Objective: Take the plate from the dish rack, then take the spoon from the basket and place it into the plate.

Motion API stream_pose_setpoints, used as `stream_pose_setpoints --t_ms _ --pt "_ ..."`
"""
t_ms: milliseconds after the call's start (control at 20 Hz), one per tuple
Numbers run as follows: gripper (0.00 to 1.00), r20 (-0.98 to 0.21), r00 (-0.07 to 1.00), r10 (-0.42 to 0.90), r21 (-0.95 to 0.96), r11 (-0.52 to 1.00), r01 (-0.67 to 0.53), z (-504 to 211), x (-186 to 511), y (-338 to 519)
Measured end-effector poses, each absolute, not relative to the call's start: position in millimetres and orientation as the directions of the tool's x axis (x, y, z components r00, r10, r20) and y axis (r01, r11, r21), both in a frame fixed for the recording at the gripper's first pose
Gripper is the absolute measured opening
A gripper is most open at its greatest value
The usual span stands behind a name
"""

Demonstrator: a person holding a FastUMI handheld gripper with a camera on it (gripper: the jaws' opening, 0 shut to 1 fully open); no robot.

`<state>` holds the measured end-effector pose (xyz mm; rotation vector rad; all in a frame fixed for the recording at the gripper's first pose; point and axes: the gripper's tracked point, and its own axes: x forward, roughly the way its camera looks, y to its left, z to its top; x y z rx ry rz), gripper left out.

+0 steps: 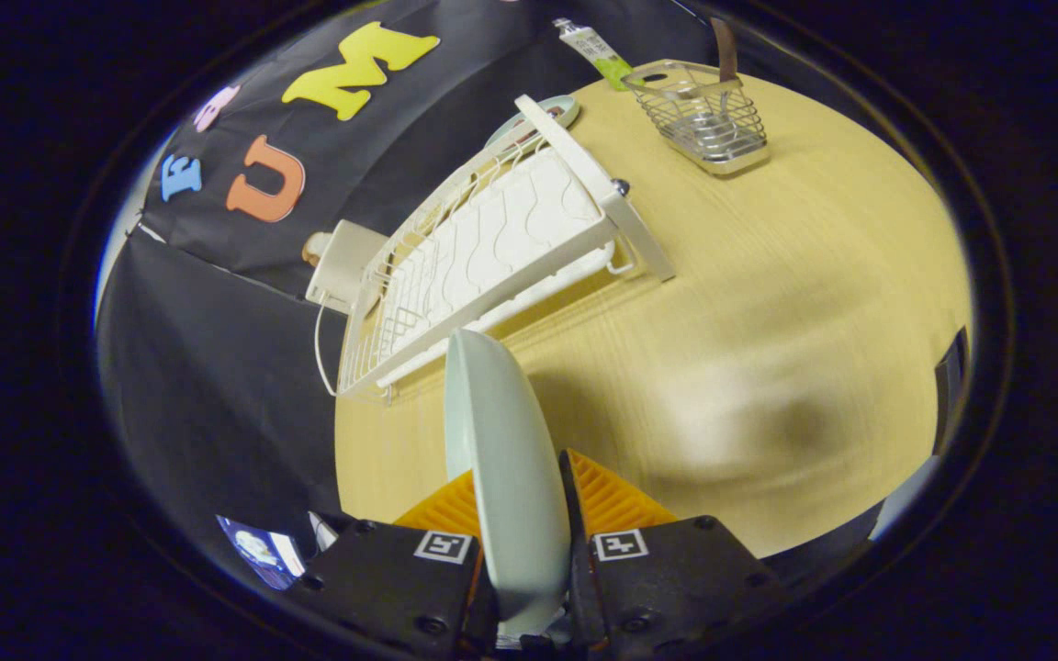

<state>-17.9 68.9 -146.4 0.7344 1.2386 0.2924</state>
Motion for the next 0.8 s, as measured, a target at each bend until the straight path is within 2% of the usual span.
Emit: stream_pose_setpoints --t_ms 200,300,350,400,500,800 --pt "0.35 -0.735 0.304 0.606 0.668 0.723 0.176 -159.8 -12.6 74.8" --pt "0.37 -0.76 0.324 0.563 0.628 0.765 0.146 -157.5 -8.0 64.7" --pt "0.43 -0.773 0.341 0.535 0.601 0.789 0.127 -153.3 -3.1 56.1" --pt "0.54 -0.782 0.357 0.51 0.578 0.808 0.112 -152.0 0.3 51.2" --pt "0.62 -0.788 0.393 0.473 0.546 0.832 0.094 -148.1 5.0 40.0" --pt "0.7 -0.754 0.516 0.405 0.472 0.882 -0.004 -127.6 5.9 13.3"
